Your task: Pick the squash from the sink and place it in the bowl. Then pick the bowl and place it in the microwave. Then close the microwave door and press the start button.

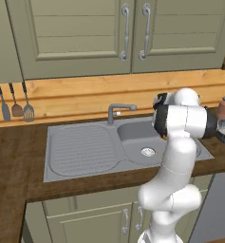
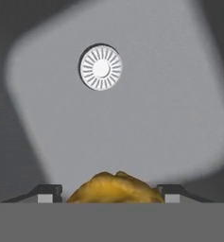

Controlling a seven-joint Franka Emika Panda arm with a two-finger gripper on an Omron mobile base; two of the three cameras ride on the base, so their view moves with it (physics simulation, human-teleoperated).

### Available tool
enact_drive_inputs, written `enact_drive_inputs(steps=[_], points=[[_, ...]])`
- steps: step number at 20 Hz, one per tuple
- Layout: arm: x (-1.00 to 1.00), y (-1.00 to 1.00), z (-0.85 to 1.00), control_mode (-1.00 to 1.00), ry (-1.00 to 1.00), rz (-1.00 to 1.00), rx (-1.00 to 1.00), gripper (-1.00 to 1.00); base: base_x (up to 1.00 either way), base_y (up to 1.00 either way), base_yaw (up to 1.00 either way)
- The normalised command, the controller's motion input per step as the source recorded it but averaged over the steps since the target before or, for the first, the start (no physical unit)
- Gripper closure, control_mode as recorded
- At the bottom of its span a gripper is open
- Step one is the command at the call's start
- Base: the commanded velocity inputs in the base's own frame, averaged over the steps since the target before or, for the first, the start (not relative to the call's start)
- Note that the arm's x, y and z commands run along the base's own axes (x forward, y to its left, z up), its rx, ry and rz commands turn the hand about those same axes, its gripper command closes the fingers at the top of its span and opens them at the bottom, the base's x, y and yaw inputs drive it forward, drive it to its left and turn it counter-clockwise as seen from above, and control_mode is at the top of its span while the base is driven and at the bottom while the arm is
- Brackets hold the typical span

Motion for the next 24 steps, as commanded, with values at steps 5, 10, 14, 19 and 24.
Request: enact_drive_inputs(steps=[5, 10, 14, 19, 24], points=[[-0.71, 0.03, 0.56, -1.0, 0.0, 0.0, -0.14, 1.0, 0.0, 0.0, 0.0], [-0.55, 0.03, 0.56, -1.0, 0.0, 0.0, -0.15, 1.0, 0.0, 0.0, 0.0], [-0.04, -0.36, 0.44, -1.0, 0.0, -0.09, -0.25, 1.0, 0.0, 0.0, 0.0], [0.0, -0.91, 0.2, -1.0, 0.0, -0.11, -0.25, 1.0, 0.0, 0.0, 0.0], [0.0, -1.0, 0.1, -1.0, -0.12, -0.12, -0.07, 1.0, 0.0, 0.0, 0.0]])
